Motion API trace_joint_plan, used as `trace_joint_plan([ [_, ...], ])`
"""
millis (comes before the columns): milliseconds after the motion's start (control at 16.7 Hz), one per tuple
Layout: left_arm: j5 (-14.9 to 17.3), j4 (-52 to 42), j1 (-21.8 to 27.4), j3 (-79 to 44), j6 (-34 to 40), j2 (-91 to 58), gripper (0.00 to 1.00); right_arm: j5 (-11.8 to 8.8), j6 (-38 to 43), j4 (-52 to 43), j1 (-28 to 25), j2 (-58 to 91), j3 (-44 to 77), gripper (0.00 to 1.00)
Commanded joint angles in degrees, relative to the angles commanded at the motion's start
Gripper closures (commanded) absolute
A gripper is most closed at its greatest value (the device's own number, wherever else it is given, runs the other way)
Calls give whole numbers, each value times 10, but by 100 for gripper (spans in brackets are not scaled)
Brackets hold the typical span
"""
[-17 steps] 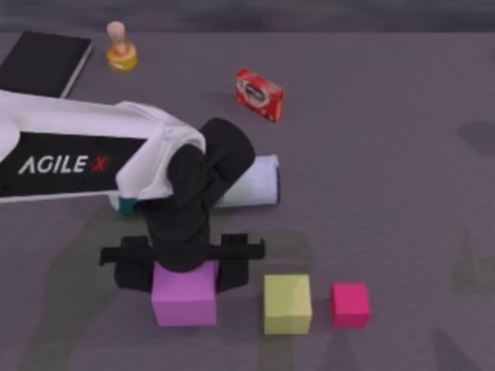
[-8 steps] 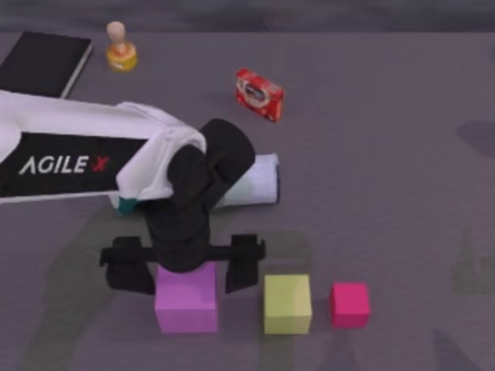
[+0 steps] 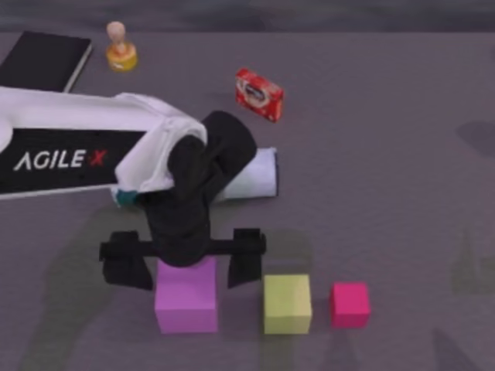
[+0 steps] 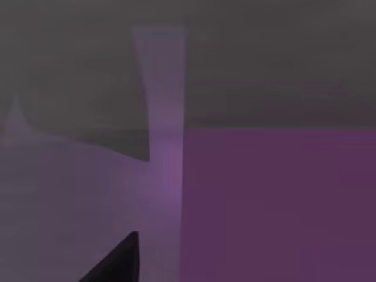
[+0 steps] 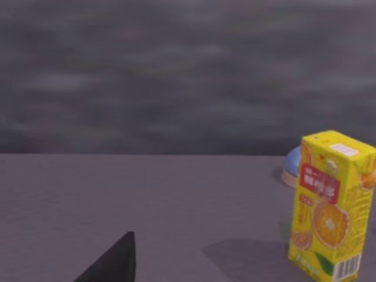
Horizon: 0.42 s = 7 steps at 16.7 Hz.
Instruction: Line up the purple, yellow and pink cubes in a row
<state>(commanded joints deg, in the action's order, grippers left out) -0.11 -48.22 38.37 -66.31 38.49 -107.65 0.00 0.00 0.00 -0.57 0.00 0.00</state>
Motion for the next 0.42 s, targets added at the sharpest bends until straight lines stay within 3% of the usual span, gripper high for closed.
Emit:
trace_joint_plan([
  [420,0,-130,-9,-77,0,52,0,0,0,0,0,0,0,0],
])
